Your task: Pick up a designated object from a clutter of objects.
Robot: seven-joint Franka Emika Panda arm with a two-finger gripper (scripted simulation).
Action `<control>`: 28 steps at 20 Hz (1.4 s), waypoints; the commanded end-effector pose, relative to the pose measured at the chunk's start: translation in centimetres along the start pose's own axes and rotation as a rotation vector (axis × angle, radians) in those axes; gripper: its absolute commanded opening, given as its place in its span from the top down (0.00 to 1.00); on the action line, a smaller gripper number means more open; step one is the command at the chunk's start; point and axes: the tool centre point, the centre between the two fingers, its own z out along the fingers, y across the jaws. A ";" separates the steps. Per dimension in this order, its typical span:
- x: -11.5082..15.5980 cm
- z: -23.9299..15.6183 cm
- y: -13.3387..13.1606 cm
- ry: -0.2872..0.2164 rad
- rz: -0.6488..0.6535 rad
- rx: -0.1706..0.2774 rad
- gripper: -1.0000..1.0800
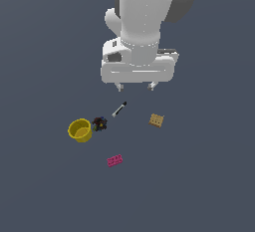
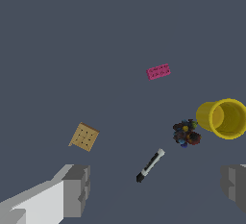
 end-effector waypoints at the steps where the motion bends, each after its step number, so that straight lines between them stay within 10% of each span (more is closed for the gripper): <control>1: 0.0 0.0 0.0 0.000 0.000 0.000 0.04; 28: 2.8 3.7 -1.5 -0.011 0.157 0.041 0.04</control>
